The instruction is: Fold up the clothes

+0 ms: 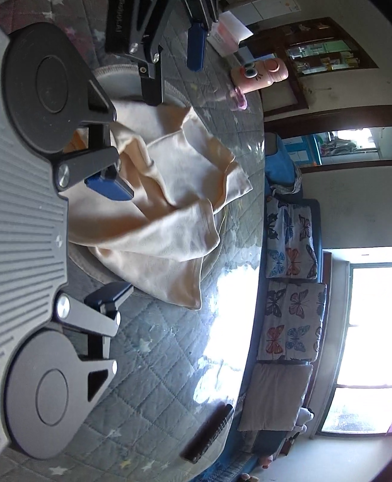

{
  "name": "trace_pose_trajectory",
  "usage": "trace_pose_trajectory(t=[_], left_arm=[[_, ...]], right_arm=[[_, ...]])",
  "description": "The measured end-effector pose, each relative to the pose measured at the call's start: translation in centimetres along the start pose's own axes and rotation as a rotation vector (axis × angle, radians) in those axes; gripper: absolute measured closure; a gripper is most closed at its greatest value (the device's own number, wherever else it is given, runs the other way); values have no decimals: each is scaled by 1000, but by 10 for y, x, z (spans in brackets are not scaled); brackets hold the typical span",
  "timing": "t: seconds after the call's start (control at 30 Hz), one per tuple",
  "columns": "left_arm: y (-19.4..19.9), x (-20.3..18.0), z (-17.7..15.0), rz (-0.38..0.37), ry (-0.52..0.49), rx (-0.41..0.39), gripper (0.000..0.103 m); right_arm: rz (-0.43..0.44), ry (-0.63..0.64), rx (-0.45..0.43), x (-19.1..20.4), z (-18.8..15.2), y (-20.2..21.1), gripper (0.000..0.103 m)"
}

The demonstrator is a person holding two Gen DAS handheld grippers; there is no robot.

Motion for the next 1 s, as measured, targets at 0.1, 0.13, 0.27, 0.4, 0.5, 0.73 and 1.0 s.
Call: trace_pose_trajectory(t=[0.1, 0.13, 0.27, 0.4, 0.5, 0.73, 1.0], left_arm=[[-12, -9, 9, -31, -22, 1, 25], [-15, -12, 11, -40, -27, 3, 25], [-32, -21, 16, -85, -43, 21, 35], [-51, -26, 12, -124, -50, 63, 58], [-60, -25, 6, -154, -41, 90, 88], [-37, -10, 3, -123, 2, 36, 97], [17, 23, -16, -51, 97, -22, 97]], right_arm=[[17, 18, 20, 1, 1, -13, 51], [19, 23, 26, 1, 1, -17, 53], [33, 23, 51, 0, 0, -30, 69], [38, 13, 56, -4, -1, -36, 87], [39, -9, 46, -10, 0, -35, 97], [16, -64, -21, -25, 2, -13, 99], [-33, -134, -63, -43, -18, 32, 99]])
Point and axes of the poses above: each gripper's, at about its wrist camera, not at the fingertips, and y roughly against the way its jaws point, x to its left, z to its top, the point moved 7 cm from there along -y, roughly the way its jaws point, and after that the axes turned 11 degrees about -y, right-handed, at the moved point
